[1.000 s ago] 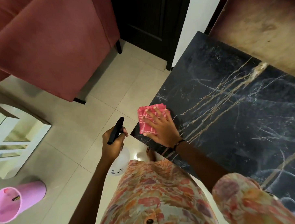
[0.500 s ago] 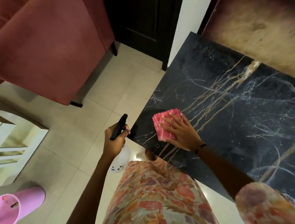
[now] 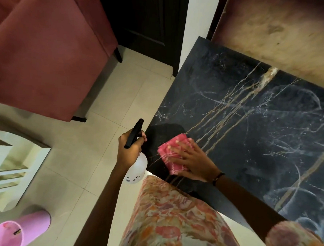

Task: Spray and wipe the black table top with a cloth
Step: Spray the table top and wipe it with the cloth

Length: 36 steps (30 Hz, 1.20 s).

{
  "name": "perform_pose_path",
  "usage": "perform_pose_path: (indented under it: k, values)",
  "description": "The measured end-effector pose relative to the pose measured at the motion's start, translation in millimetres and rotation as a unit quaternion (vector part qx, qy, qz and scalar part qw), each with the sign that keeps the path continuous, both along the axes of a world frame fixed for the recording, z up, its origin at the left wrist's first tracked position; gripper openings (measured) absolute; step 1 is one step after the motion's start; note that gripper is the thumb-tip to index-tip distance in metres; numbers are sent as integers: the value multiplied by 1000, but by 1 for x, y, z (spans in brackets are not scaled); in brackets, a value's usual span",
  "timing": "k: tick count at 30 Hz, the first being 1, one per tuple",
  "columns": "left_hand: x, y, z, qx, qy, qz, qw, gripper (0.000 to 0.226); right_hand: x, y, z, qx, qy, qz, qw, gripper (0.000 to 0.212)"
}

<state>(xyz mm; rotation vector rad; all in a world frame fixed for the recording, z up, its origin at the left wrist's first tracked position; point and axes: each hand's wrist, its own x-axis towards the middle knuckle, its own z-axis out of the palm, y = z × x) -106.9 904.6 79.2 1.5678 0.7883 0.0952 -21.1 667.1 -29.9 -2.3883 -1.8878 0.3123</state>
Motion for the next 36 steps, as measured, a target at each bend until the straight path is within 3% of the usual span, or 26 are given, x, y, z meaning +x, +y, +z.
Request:
perform_pose_path:
  k: [4, 9, 13, 16, 18, 23, 28, 32, 36]
  values:
    - [14, -2, -1, 7, 1, -1, 1000, 30, 59, 2, 4, -38, -8, -78, 996, 58]
    - [26, -1, 0, 19, -9, -6, 1000, 29, 77, 79, 10, -49, 9, -135, 990, 62]
    - [34, -2, -3, 20, -3, -2, 1000, 9, 45, 99, 4, -26, 28, -94, 995, 61]
    - [43, -2, -4, 15, -3, -9, 1000, 9, 32, 61, -1, 0, 30, -30, 999, 56]
    - [47, -1, -4, 19, -6, -22, 1000, 22, 41, 29, -1, 6, 17, -15, 1000, 56]
    - [57, 2, -8, 35, -14, -35, 999, 21, 103, 2, 2, -39, -19, -103, 994, 59]
    - [68, 2, -9, 24, -22, -29, 999, 13, 131, 77, 4, -52, -16, -189, 981, 60]
    - [77, 1, -7, 17, -18, -26, 999, 10, 100, 109, 0, -16, 14, -157, 987, 60]
    - [89, 1, -7, 17, -24, -46, 999, 10, 80, 58, -5, 0, 11, -71, 997, 56]
